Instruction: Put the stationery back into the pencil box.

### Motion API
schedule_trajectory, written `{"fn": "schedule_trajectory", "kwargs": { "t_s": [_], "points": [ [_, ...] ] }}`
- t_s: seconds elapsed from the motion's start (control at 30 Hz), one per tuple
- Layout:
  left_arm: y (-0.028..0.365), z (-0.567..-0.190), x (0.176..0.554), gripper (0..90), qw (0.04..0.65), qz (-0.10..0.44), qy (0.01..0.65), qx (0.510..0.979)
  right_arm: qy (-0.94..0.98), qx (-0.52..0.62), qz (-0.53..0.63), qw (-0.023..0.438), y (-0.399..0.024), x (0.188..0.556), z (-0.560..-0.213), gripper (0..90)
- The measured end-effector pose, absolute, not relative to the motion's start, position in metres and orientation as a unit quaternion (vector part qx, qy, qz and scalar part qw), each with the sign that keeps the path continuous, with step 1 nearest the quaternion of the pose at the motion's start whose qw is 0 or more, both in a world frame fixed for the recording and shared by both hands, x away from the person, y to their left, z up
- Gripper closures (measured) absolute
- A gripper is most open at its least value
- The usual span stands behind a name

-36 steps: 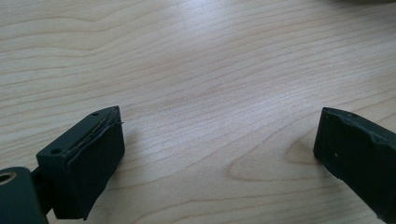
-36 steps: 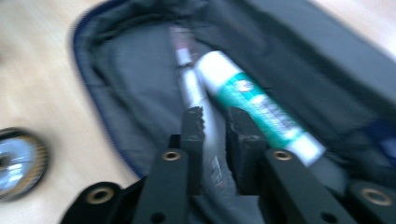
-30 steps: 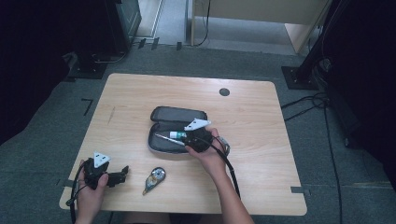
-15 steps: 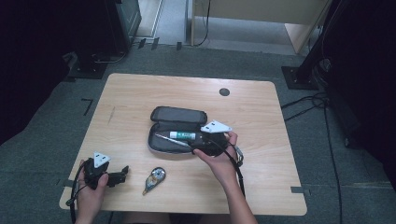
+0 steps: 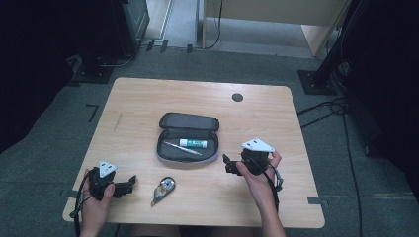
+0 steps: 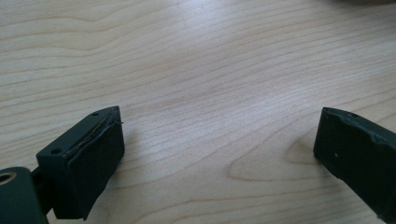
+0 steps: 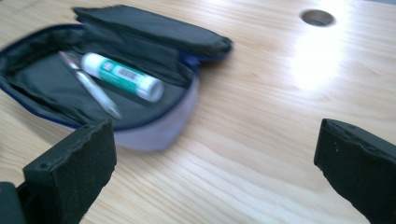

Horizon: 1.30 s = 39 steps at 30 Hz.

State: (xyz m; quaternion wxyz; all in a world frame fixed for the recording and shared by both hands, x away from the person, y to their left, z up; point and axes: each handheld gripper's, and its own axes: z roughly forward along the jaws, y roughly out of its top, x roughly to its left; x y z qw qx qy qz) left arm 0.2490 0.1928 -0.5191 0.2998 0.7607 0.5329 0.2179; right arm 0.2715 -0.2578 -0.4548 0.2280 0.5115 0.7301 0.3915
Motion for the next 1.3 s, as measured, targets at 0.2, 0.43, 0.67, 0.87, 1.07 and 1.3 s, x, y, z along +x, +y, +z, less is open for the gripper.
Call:
{"fn": "schedule_trajectory", "kwargs": {
  "t_s": [0.2, 0.43, 0.67, 0.87, 1.07, 1.3],
  "points": [
    [0.193, -0.519, 0.249, 2.1, 0.300, 0.218, 0.533, 0.760, 0.719, 0.536, 0.375, 0.236, -0.285, 0.261, -0.466, 0.0],
    [0.193, -0.519, 0.249, 2.1, 0.300, 0.218, 0.533, 0.761, 0.711, 0.556, 0.356, 0.245, -0.310, 0.252, -0.479, 0.0],
    [0.193, -0.519, 0.249, 2.1, 0.300, 0.218, 0.533, 0.761, 0.706, 0.569, 0.341, 0.250, -0.328, 0.243, -0.487, 0.0],
    [0.193, -0.519, 0.249, 2.1, 0.300, 0.218, 0.533, 0.761, 0.703, 0.579, 0.329, 0.250, -0.341, 0.235, -0.496, 0.0],
    [0.193, -0.519, 0.249, 2.1, 0.300, 0.218, 0.533, 0.760, 0.696, 0.590, 0.322, 0.253, -0.354, 0.228, -0.502, 0.0],
    [0.193, -0.519, 0.249, 2.1, 0.300, 0.218, 0.533, 0.761, 0.694, 0.603, 0.301, 0.254, -0.368, 0.220, -0.514, 0.0]
  ]
}}
